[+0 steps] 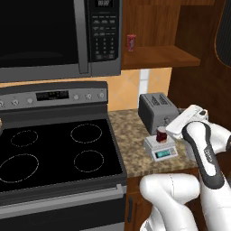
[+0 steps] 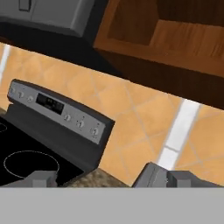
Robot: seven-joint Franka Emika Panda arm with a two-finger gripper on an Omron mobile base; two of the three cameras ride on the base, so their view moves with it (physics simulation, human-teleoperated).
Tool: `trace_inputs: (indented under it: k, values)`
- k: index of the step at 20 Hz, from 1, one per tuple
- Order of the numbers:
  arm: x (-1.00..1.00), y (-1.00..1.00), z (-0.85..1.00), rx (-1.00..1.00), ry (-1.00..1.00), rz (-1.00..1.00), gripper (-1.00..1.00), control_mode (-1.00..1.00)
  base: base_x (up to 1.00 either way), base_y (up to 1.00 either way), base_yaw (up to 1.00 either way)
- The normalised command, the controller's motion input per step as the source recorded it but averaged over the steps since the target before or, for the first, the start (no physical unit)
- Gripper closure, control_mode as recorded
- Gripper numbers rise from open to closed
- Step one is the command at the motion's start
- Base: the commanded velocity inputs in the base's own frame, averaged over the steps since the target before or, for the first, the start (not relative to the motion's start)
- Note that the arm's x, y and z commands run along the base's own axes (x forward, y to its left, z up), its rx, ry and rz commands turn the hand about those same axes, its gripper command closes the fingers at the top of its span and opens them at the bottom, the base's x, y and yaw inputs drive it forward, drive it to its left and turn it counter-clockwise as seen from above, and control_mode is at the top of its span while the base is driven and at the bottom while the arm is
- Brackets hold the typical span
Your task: Pick the canned food and place it on the digital scale for weighing, and close the cabinet.
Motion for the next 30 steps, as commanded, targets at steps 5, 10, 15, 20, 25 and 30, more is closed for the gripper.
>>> trace_inputs:
  k: [5, 10, 15, 20, 25, 30]
  values:
    - [-0.42, 0.09, 0.94, -0.20, 0.07, -0.13, -1.00, -1.00, 0.00, 0.00, 0.00]
    - [-0.63, 0.07, 0.61, -0.23, 0.04, -0.09, -1.00, -1.00, 0.00, 0.00, 0.00]
    - [-0.91, 0.00, 0.24, -0.21, -0.08, -0.06, -1.00, -1.00, 0.00, 0.00, 0.00]
    - [-1.00, 0.13, 0.30, -0.31, -0.11, -0.05, -1.00, -1.00, 0.00, 0.00, 0.00]
    - [-1.00, 0.13, -0.09, -0.11, -0.25, 0.00, -1.00, -1.00, 0.00, 0.00, 0.00]
    - [-1.00, -0.08, -0.32, -0.08, -0.61, 0.05, -1.00, -1.00, 0.00, 0.00, 0.00]
